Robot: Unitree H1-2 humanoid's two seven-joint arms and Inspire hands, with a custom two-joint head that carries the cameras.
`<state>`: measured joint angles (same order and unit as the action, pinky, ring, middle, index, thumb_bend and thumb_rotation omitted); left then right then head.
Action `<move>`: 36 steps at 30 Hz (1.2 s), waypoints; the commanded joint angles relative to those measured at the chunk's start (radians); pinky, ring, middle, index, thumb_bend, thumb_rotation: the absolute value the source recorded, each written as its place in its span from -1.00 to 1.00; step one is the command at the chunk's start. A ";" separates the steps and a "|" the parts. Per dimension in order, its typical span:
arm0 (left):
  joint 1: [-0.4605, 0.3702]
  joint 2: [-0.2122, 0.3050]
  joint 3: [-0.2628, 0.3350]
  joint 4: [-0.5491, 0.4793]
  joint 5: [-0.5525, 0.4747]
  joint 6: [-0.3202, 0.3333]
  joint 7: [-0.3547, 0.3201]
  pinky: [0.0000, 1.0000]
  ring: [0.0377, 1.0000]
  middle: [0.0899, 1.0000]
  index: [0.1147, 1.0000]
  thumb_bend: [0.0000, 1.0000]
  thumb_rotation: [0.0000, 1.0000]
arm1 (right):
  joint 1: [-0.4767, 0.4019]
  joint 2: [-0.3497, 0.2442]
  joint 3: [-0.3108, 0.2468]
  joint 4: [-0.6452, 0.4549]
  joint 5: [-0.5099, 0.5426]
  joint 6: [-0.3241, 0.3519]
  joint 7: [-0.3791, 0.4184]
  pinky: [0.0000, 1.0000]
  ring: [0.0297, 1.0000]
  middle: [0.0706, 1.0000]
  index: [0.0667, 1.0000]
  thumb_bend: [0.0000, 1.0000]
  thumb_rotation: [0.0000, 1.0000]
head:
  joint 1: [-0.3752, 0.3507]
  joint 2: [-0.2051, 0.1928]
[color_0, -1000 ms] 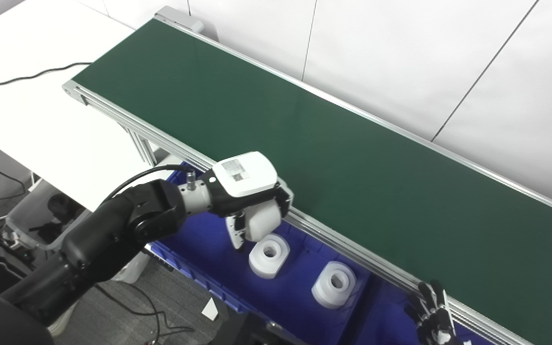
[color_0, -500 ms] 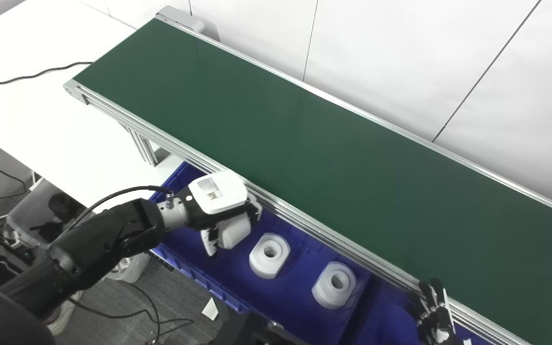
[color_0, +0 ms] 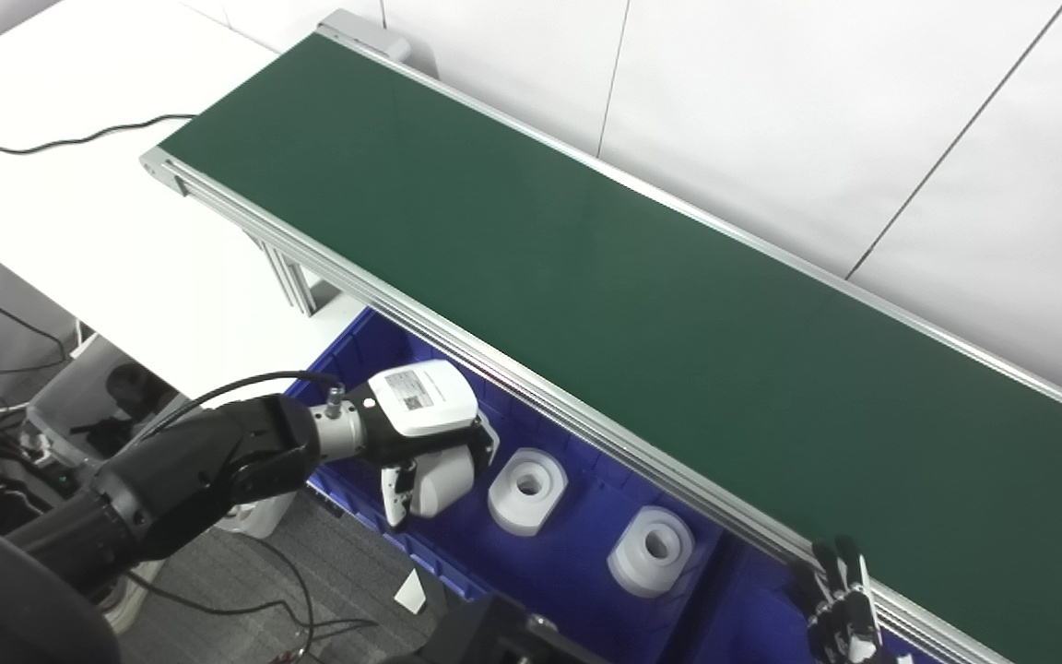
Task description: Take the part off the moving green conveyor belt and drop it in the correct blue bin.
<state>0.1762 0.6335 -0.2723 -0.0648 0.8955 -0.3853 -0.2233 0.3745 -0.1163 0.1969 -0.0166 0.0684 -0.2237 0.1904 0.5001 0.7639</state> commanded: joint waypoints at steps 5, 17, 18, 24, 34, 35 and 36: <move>-0.021 0.023 0.019 -0.064 -0.065 -0.021 -0.001 0.27 0.36 0.39 0.27 0.93 -0.09 | -0.004 -0.002 -0.004 -0.026 0.006 -0.023 0.013 0.74 0.79 0.90 1.00 0.55 0.92 | -0.001 0.001; -0.041 0.012 0.029 -0.124 -0.116 -0.075 0.017 0.16 0.31 0.38 0.27 0.95 0.06 | 0.000 0.001 -0.004 -0.033 0.005 -0.017 0.010 0.75 0.79 0.90 1.00 0.59 0.91 | -0.014 0.001; -0.042 0.009 0.030 -0.136 -0.124 -0.076 0.017 0.14 0.29 0.37 0.26 0.95 0.06 | -0.001 0.002 -0.003 -0.032 0.004 -0.019 0.009 0.74 0.79 0.90 0.99 0.57 0.91 | -0.016 0.002; -0.047 -0.023 0.038 -0.263 -0.218 -0.042 -0.028 0.10 0.24 0.32 0.21 0.94 0.09 | -0.005 0.005 0.003 -0.030 0.000 -0.019 0.012 0.74 0.79 0.90 0.99 0.59 0.91 | -0.064 0.010; -0.129 -0.195 0.062 -0.448 -0.515 -0.034 0.003 0.01 0.17 0.24 0.11 0.67 0.18 | -0.060 0.050 0.016 0.078 -0.097 -0.150 -0.031 0.66 0.73 0.85 0.94 0.55 0.92 | -0.310 -0.046; -0.136 -0.215 0.066 -0.440 -0.542 -0.042 0.012 0.01 0.16 0.23 0.10 0.65 0.14 | -0.073 0.059 0.016 0.105 -0.111 -0.187 -0.042 0.64 0.72 0.84 0.92 0.54 0.91 | -0.369 -0.075; -0.143 -0.235 0.069 -0.435 -0.566 -0.049 0.018 -0.01 0.16 0.22 0.11 0.62 0.09 | -0.082 0.066 0.015 0.120 -0.120 -0.218 -0.053 0.63 0.72 0.82 0.90 0.56 0.89 | -0.369 -0.075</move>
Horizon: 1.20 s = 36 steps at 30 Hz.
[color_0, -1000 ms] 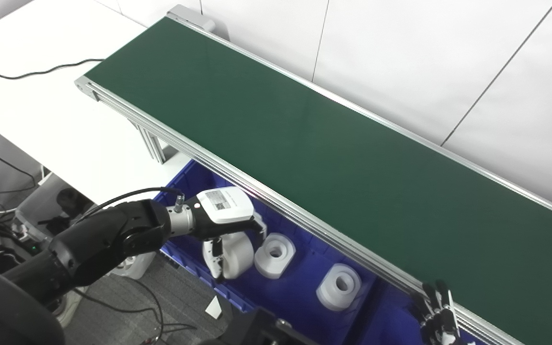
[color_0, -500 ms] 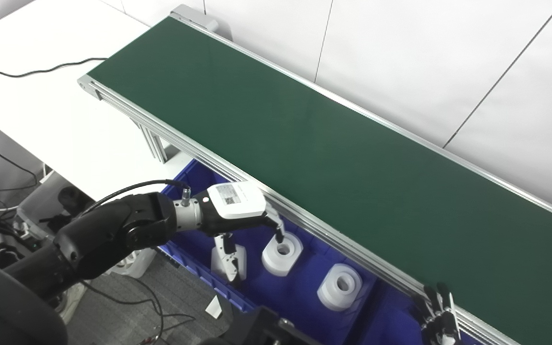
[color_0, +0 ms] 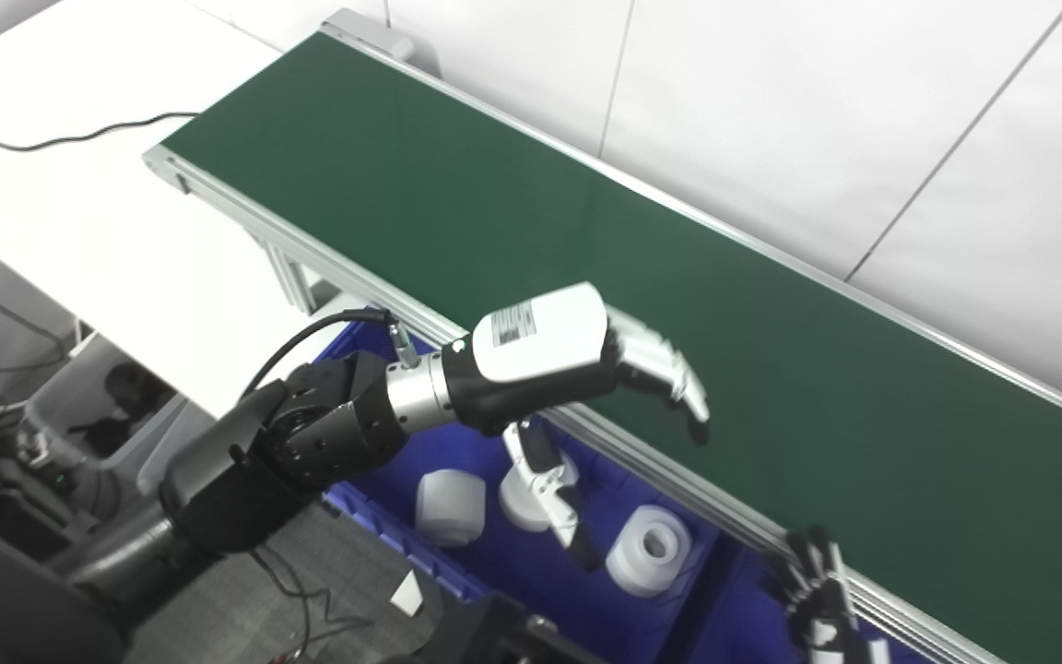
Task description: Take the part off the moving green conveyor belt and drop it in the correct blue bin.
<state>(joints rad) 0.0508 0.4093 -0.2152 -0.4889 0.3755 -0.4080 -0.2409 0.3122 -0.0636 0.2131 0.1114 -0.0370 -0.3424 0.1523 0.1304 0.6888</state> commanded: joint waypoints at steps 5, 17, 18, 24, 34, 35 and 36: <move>-0.056 -0.073 0.005 0.076 -0.137 -0.060 0.078 -0.05 0.16 0.21 0.15 0.55 0.07 | -0.042 0.022 0.011 -0.039 -0.104 -0.127 -0.122 0.62 0.73 0.79 0.82 0.58 0.90 | -0.172 -0.093; -0.172 -0.251 -0.047 0.154 -0.271 -0.062 0.207 0.08 0.29 0.32 0.26 0.53 0.11 | -0.086 -0.053 0.045 -0.478 -0.348 -0.128 -0.567 0.57 0.67 0.72 0.73 0.57 1.00 | -0.360 -0.225; -0.181 -0.278 -0.047 0.158 -0.265 -0.062 0.221 0.09 0.29 0.31 0.26 0.53 0.12 | -0.103 -0.056 0.037 -0.508 -0.359 -0.127 -0.585 0.57 0.66 0.71 0.73 0.57 1.00 | -0.368 -0.233; -0.185 -0.343 -0.050 0.147 -0.261 -0.062 0.257 0.26 0.35 0.38 0.39 0.49 0.27 | -0.180 -0.089 0.044 -0.599 -0.435 -0.127 -0.696 0.58 0.65 0.68 0.67 0.63 0.95 | -0.386 -0.254; -0.115 -0.382 -0.043 0.058 -0.358 -0.062 0.216 0.40 0.49 0.49 0.61 0.61 0.34 | -0.165 -0.121 0.139 -0.612 -0.570 -0.127 -0.910 0.65 0.71 0.72 0.72 0.58 0.88 | -0.416 -0.254; -0.114 -0.383 -0.040 0.058 -0.355 -0.062 0.215 0.42 0.50 0.51 0.63 0.61 0.34 | -0.162 -0.122 0.147 -0.610 -0.582 -0.127 -0.920 0.65 0.71 0.72 0.72 0.57 0.88 | -0.434 -0.240; -0.115 -0.382 -0.038 0.061 -0.348 -0.062 0.214 0.45 0.54 0.57 0.65 0.62 0.33 | -0.161 -0.125 0.154 -0.606 -0.594 -0.127 -0.929 0.66 0.71 0.73 0.73 0.56 0.90 | -0.437 -0.238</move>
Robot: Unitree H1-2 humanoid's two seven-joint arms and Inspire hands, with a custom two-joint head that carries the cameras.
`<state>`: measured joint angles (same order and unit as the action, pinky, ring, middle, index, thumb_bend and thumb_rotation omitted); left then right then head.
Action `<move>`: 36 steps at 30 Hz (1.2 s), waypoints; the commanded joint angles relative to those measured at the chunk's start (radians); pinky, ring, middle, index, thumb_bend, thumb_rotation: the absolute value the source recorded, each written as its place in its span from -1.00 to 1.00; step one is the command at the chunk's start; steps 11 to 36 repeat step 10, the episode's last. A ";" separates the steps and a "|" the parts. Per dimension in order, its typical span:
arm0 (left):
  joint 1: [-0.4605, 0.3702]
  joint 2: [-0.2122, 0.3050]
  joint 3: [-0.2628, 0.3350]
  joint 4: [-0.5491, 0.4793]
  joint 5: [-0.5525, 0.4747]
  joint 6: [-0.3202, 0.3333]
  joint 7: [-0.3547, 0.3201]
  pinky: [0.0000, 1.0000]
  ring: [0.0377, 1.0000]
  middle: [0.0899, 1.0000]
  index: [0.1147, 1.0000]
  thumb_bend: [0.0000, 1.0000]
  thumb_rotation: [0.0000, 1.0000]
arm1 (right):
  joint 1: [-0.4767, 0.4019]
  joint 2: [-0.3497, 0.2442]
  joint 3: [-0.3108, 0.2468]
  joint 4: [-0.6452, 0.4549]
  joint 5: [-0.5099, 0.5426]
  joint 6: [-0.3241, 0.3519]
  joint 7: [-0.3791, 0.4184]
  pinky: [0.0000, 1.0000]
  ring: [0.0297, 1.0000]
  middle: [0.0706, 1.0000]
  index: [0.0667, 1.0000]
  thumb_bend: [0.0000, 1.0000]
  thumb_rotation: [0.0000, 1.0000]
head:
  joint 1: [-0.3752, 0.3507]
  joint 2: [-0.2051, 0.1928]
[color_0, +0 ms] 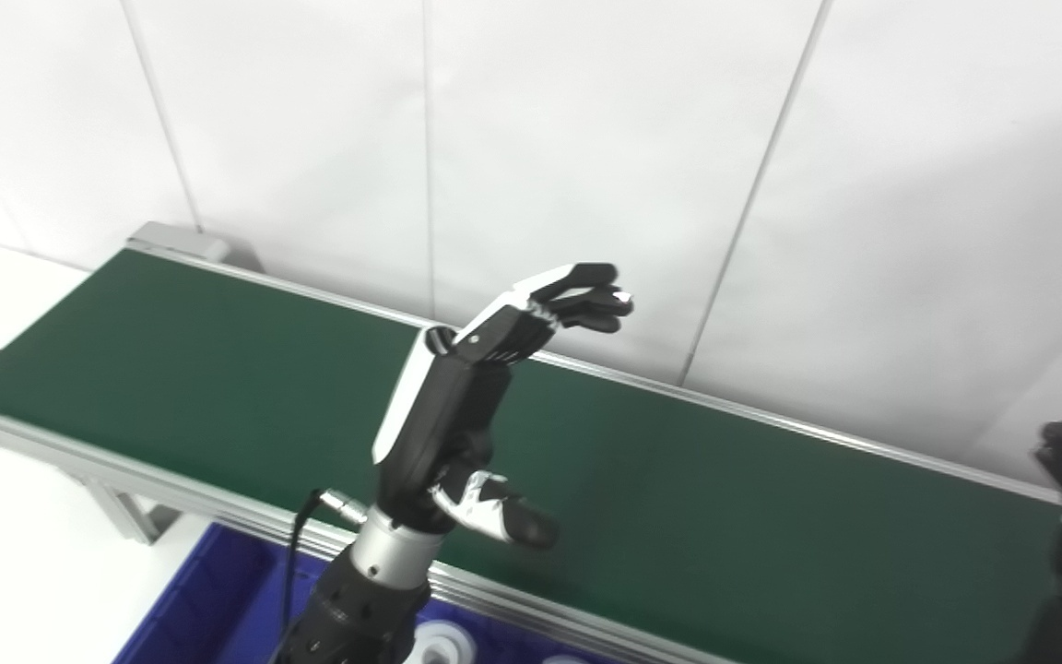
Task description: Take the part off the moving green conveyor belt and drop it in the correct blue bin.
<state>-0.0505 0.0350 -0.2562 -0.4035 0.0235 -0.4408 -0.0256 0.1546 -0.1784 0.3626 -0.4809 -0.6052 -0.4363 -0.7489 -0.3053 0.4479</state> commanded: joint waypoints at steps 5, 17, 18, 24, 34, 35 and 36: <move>-0.020 -0.009 0.013 -0.018 -0.026 -0.029 -0.027 0.55 0.69 0.72 0.75 0.63 0.35 | -0.006 0.017 0.027 -0.017 -0.036 -0.033 -0.013 0.65 0.71 0.72 0.73 0.56 0.94 | -0.093 0.069; -0.020 0.018 0.030 -0.015 -0.088 -0.028 -0.063 0.64 0.73 0.74 0.76 0.62 0.35 | -0.010 0.136 0.009 -0.015 -0.090 -0.021 0.054 0.64 0.69 0.70 0.71 0.60 1.00 | -0.208 0.120; -0.020 0.018 0.030 -0.015 -0.088 -0.028 -0.063 0.64 0.73 0.74 0.76 0.62 0.35 | -0.010 0.136 0.009 -0.015 -0.090 -0.021 0.054 0.64 0.69 0.70 0.71 0.60 1.00 | -0.208 0.120; -0.020 0.018 0.030 -0.015 -0.088 -0.028 -0.063 0.64 0.73 0.74 0.76 0.62 0.35 | -0.010 0.136 0.009 -0.015 -0.090 -0.021 0.054 0.64 0.69 0.70 0.71 0.60 1.00 | -0.208 0.120; -0.020 0.018 0.030 -0.015 -0.088 -0.028 -0.063 0.64 0.73 0.74 0.76 0.62 0.35 | -0.010 0.136 0.009 -0.015 -0.090 -0.021 0.054 0.64 0.69 0.70 0.71 0.60 1.00 | -0.208 0.120; -0.020 0.018 0.030 -0.015 -0.088 -0.028 -0.063 0.64 0.73 0.74 0.76 0.62 0.35 | -0.010 0.136 0.009 -0.015 -0.090 -0.021 0.054 0.64 0.69 0.70 0.71 0.60 1.00 | -0.208 0.120; -0.020 0.018 0.030 -0.015 -0.088 -0.028 -0.063 0.64 0.73 0.74 0.76 0.62 0.35 | -0.010 0.136 0.009 -0.015 -0.090 -0.021 0.054 0.64 0.69 0.70 0.71 0.60 1.00 | -0.208 0.120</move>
